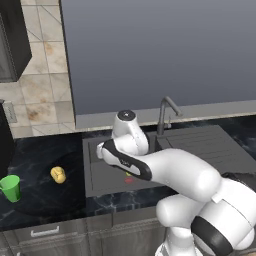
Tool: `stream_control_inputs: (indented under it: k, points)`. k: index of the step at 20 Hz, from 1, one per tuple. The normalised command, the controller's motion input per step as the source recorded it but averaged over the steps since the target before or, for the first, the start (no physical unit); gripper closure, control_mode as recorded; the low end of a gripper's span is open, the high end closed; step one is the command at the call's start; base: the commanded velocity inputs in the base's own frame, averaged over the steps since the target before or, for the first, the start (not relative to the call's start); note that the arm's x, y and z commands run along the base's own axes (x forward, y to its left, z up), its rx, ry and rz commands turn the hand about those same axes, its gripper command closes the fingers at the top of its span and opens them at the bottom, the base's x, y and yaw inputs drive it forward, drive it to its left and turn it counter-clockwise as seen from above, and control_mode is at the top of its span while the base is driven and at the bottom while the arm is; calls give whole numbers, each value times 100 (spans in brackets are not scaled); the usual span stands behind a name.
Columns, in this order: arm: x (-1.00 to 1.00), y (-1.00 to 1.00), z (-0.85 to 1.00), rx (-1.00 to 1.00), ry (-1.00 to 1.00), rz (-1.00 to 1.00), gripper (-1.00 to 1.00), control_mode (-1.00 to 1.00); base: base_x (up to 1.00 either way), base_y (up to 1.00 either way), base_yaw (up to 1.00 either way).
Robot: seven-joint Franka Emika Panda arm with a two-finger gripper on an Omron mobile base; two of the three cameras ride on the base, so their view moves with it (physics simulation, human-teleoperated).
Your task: Remove the lemon wedge and potato from the sink. Then move the bowl and cup from the counter to the sink for washing.
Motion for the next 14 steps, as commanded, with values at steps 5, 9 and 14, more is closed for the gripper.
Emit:
stream_control_inputs:
  k: [5,9,14]
  points:
    - [7,-26,0,-1,2,-5,-100,-100,0,0,0]
    - [10,-25,0,-3,2,-2,-100,-100,0,0,0]
    - [10,-25,0,-3,2,-1,-100,-100,0,0,0]
